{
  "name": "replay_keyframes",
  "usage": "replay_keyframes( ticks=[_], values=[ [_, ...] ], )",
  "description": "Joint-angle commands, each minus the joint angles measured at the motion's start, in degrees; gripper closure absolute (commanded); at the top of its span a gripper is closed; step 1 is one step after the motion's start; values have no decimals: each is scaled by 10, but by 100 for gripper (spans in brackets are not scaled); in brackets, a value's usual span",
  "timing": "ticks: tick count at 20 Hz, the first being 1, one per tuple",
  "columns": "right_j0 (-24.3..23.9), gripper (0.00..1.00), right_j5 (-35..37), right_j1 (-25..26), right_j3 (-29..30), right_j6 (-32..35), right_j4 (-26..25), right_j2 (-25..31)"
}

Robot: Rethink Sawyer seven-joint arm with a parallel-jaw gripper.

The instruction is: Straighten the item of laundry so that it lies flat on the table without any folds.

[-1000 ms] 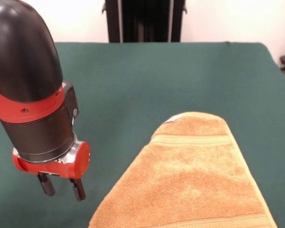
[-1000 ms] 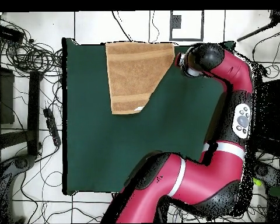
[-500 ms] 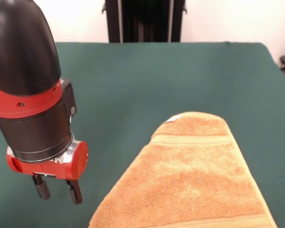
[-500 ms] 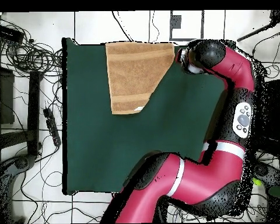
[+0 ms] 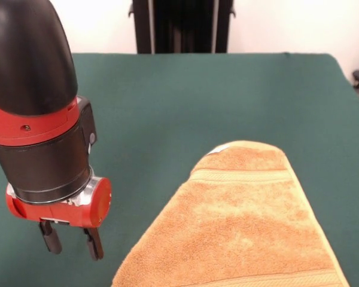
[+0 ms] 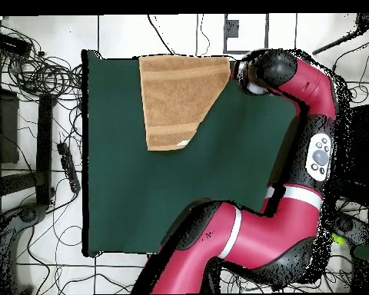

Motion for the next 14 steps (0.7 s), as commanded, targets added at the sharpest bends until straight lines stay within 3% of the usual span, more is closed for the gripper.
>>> replay_keyframes(
  ticks=[1,14],
  values=[
    [37,0,9,41,32,80,4,45],
    [32,0,-15,34,44,99,11,47]
  ],
)
